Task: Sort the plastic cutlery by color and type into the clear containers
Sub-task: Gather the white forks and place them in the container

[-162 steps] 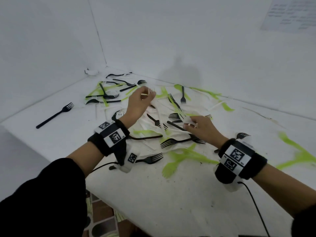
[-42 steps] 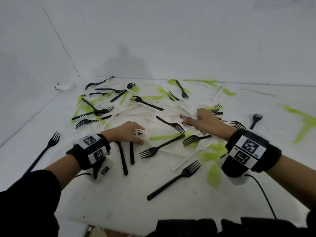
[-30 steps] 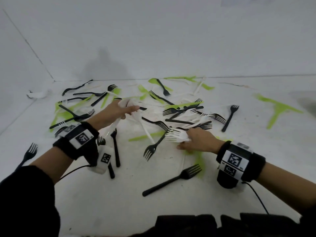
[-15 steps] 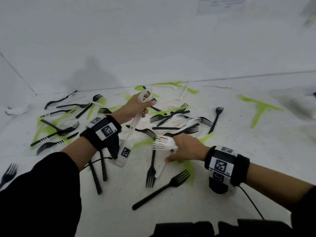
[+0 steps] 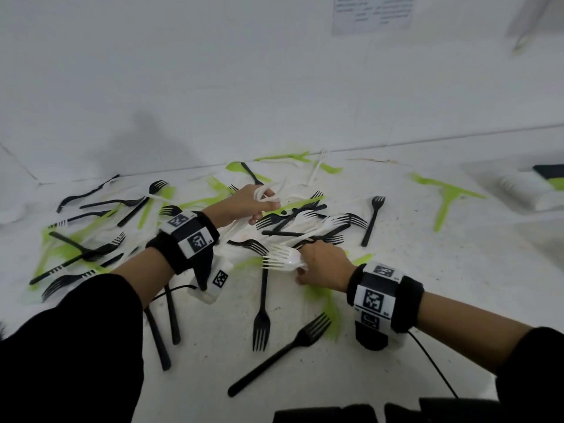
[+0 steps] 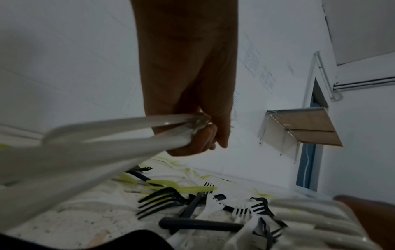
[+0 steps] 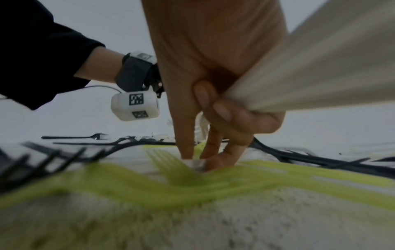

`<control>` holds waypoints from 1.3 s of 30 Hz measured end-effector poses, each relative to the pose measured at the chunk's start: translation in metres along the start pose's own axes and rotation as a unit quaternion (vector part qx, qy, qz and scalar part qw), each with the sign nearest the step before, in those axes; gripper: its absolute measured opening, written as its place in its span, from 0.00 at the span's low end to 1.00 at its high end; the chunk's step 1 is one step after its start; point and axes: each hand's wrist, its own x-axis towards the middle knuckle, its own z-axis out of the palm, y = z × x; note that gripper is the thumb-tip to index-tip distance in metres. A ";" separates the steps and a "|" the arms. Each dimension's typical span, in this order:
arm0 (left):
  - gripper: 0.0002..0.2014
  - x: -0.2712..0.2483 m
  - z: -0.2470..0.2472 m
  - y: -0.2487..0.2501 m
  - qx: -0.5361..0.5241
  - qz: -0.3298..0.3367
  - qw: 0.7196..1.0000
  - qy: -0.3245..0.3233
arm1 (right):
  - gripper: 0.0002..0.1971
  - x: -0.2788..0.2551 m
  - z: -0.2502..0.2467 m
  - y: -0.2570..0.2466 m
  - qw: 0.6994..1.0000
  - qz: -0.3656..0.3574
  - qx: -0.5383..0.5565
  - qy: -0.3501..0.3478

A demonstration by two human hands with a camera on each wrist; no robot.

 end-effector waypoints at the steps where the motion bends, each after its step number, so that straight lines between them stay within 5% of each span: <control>1: 0.07 0.003 0.001 -0.001 0.006 0.004 1.000 0.004 | 0.17 0.001 -0.001 0.004 1.000 0.010 0.012 -0.005; 6: 0.06 0.020 0.015 0.002 0.101 0.038 0.994 0.008 | 0.22 -0.003 -0.014 0.025 0.984 0.075 0.158 -0.023; 10: 0.07 0.033 0.043 0.012 0.220 0.086 0.972 -0.013 | 0.18 -0.014 -0.039 0.040 0.941 0.112 0.315 0.061; 14: 0.21 0.043 0.075 0.014 0.271 0.110 0.955 -0.056 | 0.16 -0.023 -0.057 0.063 0.896 0.146 0.386 0.163; 18: 0.16 0.051 0.092 0.015 0.334 0.122 0.932 -0.068 | 0.16 -0.028 -0.059 0.083 0.860 0.179 0.418 0.230; 23: 0.18 0.050 0.083 0.019 0.287 0.099 0.952 -0.049 | 0.07 -0.023 -0.054 0.086 0.827 0.176 0.484 0.226; 27: 0.09 0.043 0.061 0.024 0.087 0.052 0.995 -0.005 | 0.10 0.002 -0.045 0.086 0.796 0.198 0.538 0.197; 30: 0.03 0.031 0.037 0.030 -0.048 0.037 0.998 0.009 | 0.05 0.030 -0.038 0.081 0.819 0.215 0.508 0.157; 35: 0.08 0.012 0.007 0.034 -0.206 0.055 0.977 0.021 | 0.09 0.062 -0.037 0.068 0.918 0.216 0.311 0.116; 39: 0.08 0.000 -0.009 0.025 -0.247 0.063 0.967 0.022 | 0.24 0.073 -0.035 0.069 0.951 0.222 0.201 0.083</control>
